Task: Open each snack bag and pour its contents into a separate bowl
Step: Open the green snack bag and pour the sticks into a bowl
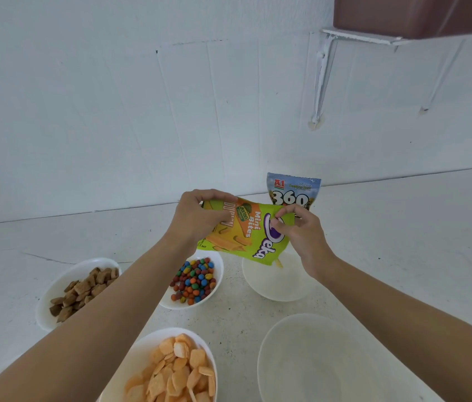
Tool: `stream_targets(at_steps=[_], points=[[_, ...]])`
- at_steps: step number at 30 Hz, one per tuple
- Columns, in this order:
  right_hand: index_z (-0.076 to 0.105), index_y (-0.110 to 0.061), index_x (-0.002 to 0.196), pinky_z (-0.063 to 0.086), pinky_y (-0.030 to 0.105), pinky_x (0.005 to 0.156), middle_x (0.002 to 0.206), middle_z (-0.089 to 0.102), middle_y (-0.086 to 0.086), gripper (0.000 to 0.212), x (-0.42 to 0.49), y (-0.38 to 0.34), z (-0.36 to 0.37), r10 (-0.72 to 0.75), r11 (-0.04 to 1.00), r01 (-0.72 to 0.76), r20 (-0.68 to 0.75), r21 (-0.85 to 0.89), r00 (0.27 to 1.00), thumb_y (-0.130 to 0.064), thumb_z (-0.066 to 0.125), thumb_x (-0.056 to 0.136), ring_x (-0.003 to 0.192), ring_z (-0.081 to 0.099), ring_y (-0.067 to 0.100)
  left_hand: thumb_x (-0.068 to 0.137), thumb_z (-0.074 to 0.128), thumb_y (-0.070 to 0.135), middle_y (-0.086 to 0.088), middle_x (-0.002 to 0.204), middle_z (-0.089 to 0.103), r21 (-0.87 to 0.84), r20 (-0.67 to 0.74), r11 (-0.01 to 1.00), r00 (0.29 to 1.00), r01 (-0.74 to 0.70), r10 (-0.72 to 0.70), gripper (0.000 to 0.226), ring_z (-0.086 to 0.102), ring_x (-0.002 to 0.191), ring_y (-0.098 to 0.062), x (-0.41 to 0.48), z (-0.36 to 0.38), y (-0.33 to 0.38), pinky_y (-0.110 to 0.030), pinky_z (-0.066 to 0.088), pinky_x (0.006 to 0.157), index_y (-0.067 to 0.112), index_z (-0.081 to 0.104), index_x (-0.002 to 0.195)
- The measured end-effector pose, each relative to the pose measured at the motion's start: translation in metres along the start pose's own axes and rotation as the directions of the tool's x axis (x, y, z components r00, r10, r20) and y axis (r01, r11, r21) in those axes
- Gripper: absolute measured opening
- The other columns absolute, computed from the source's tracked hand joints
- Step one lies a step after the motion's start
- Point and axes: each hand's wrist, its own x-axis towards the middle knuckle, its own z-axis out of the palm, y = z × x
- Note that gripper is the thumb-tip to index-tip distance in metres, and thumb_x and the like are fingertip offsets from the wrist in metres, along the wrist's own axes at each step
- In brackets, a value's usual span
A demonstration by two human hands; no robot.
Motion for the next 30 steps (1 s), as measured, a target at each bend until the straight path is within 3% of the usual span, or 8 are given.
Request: stream_targets(at_steps=[5, 10, 19, 21, 25, 30], points=[[0.064, -0.02, 0.082, 0.055, 0.025, 0.067, 0.124, 0.064, 0.008, 0.018, -0.005, 0.0, -0.001, 0.003, 0.999, -0.003, 0.001, 0.041, 1.0, -0.005, 0.075, 0.085, 0.113, 0.063, 0.023, 0.075, 0.07, -0.01, -0.007, 0.108, 0.074, 0.015, 0.014, 0.998, 0.998, -0.065, 0.065, 0.041, 0.076, 0.081, -0.027, -0.001, 0.002, 0.01, -0.035, 0.063, 0.06, 0.027, 0.082, 0.086], [0.065, -0.022, 0.081, 0.055, 0.042, 0.095, 0.125, 0.064, 0.003, 0.019, -0.008, 0.005, -0.003, 0.004, 1.0, -0.005, 0.019, 0.022, 1.0, -0.005, 0.074, 0.085, 0.12, 0.059, 0.021, 0.075, 0.069, -0.013, -0.007, 0.099, 0.076, 0.017, 0.032, 0.998, 0.997, -0.066, 0.066, 0.041, 0.076, 0.07, -0.019, -0.004, 0.004, 0.015, -0.029, 0.059, 0.054, 0.025, 0.081, 0.087], [0.063, -0.017, 0.092, 0.054, 0.02, 0.064, 0.12, 0.067, 0.005, 0.013, -0.017, -0.022, 0.003, -0.033, 0.999, 0.032, 0.025, 0.002, 0.999, -0.009, 0.073, 0.088, 0.102, 0.069, 0.016, 0.078, 0.071, -0.009, -0.006, 0.101, 0.076, -0.003, -0.008, 0.994, 0.994, -0.108, 0.108, 0.036, 0.076, 0.072, -0.019, -0.007, -0.004, 0.024, -0.03, 0.06, 0.055, 0.022, 0.081, 0.093], [0.063, -0.016, 0.093, 0.055, 0.02, 0.065, 0.121, 0.066, 0.002, 0.013, -0.017, -0.029, 0.005, -0.059, 0.998, 0.059, 0.029, 0.016, 0.998, -0.007, 0.072, 0.089, 0.1, 0.068, 0.01, 0.077, 0.07, -0.008, -0.006, 0.105, 0.075, 0.006, -0.024, 0.99, 0.99, -0.139, 0.139, 0.037, 0.077, 0.077, -0.021, -0.006, -0.007, 0.027, -0.032, 0.062, 0.057, 0.023, 0.081, 0.093], [0.061, -0.022, 0.088, 0.055, 0.027, 0.062, 0.115, 0.07, 0.009, 0.016, -0.016, -0.043, 0.01, -0.085, 0.995, 0.083, 0.035, 0.056, 0.996, -0.009, 0.071, 0.09, 0.092, 0.074, 0.019, 0.078, 0.07, -0.004, -0.003, 0.115, 0.07, 0.036, -0.065, 0.974, 0.973, -0.222, 0.224, 0.038, 0.076, 0.083, -0.017, -0.005, -0.011, 0.034, -0.03, 0.062, 0.061, 0.029, 0.08, 0.094], [0.061, -0.024, 0.086, 0.053, 0.023, 0.061, 0.121, 0.067, 0.007, 0.018, -0.016, -0.038, 0.01, -0.078, 0.995, 0.079, -0.016, 0.059, 0.997, -0.009, 0.071, 0.09, 0.1, 0.071, 0.022, 0.072, 0.071, 0.014, 0.003, 0.116, 0.066, 0.143, -0.043, 0.943, 0.95, -0.301, 0.31, 0.037, 0.07, 0.1, -0.02, -0.003, -0.006, 0.028, -0.041, 0.063, 0.078, 0.042, 0.077, 0.095]])
